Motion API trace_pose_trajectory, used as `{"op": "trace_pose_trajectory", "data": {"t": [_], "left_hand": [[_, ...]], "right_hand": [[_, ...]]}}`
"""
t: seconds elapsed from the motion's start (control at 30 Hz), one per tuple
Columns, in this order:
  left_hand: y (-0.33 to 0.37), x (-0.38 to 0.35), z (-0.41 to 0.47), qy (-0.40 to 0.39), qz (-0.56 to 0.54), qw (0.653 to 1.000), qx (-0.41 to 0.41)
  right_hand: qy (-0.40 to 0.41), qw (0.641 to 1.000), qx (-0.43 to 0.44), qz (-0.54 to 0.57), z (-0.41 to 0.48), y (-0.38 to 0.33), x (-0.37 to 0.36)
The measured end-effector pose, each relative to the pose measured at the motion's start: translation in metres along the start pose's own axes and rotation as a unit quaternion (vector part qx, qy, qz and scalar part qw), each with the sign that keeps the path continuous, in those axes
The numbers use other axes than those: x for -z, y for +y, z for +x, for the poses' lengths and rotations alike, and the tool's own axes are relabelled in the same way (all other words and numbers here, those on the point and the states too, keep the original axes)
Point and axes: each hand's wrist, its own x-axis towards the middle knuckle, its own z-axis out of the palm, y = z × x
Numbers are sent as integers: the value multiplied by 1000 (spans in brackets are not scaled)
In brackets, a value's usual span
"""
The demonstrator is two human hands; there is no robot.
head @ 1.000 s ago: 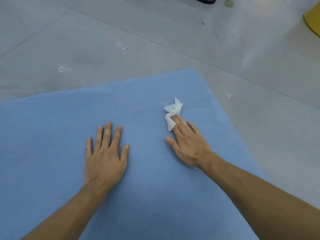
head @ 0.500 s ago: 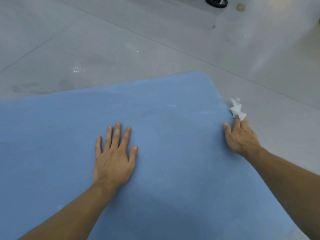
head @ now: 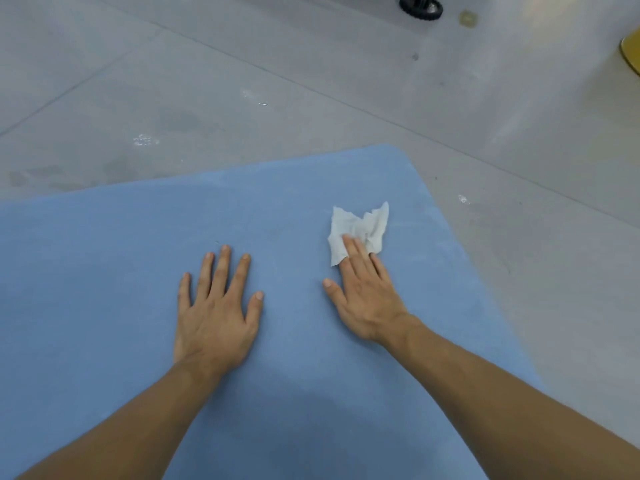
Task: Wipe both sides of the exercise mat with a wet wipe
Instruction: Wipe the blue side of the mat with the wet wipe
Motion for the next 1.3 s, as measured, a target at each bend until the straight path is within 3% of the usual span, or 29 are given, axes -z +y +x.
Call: {"op": "trace_pose_trajectory", "data": {"t": [0.23,0.37,0.77,1.17,1.23,1.3], "left_hand": [[0,3,0,-8,-7,1000,5],[0,5,-1,-16,-9,1000,1],[0,8,-1,-21,-22,1000,1],[1,7,0,-23,-15,1000,4],[2,7,0,-21,-16,1000,4],[2,7,-1,-21,-13,1000,4]], "right_hand": [[-25,989,147,-9,-32,-51,-18],[-43,982,184,-32,-39,-37,-12],[-19,995,-65,-75,-38,66,26],[13,956,-287,-52,-44,132,38],[20,952,-302,-30,-44,130,38],[31,965,-261,-13,-40,116,32]]}}
